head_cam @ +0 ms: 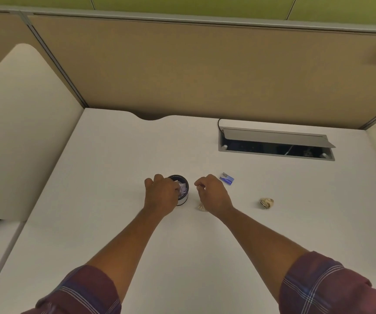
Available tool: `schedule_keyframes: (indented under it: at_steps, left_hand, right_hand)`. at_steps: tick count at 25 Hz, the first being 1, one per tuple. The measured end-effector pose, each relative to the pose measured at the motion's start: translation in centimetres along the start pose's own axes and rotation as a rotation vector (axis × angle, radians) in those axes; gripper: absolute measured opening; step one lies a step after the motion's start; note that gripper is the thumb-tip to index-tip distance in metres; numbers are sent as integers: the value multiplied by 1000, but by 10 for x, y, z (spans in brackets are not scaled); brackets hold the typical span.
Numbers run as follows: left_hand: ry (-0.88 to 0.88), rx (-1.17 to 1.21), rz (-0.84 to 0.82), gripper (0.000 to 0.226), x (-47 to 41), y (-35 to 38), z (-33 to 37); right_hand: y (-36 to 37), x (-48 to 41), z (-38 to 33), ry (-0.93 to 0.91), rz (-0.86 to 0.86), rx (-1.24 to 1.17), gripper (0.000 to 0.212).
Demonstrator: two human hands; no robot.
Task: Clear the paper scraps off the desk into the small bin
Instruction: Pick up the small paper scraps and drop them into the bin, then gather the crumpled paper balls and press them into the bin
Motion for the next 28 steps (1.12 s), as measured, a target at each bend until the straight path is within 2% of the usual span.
schedule_keyframes:
  at_steps: [5, 7, 10, 13, 16, 19, 23, 28]
  left_hand:
    - [-78, 321, 54, 20, 15, -5, 1]
    - [-93, 435, 139, 18, 23, -6, 4]
    - [-68, 415, 289, 16, 37, -3, 14]
    - [23, 405, 427, 16, 47, 1, 34]
    - [225, 383, 522, 11, 53, 12, 62]
    - [296, 421, 432, 14, 52, 31, 88]
    - [242, 471, 190, 27, 46, 50, 110]
    - [181, 355, -51, 49, 27, 61, 118]
  right_hand:
    - [-14, 21, 14, -7, 2, -43, 22]
    - [-19, 29, 24, 9, 19, -67, 22]
    - [-26, 43, 39, 31, 56, -97, 19]
    - [-35, 57, 56, 34, 79, -105, 14]
    - [-44, 70, 77, 84, 116, -126, 13]
    - [-55, 83, 101, 141, 159, -105, 14]
    - [-67, 96, 133, 192, 194, -100, 19]
    - [-78, 100, 162, 265, 195, -120, 20]
Point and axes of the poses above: each hand's wrist, its own x-axis away from the middle knuckle, its own y-axis out of the palm, z = x × y, the point moved 1 cm from there along -x, towards the middle knuckle, and after that the axes turned 8 degrees about -z, right-handed, at the moved point
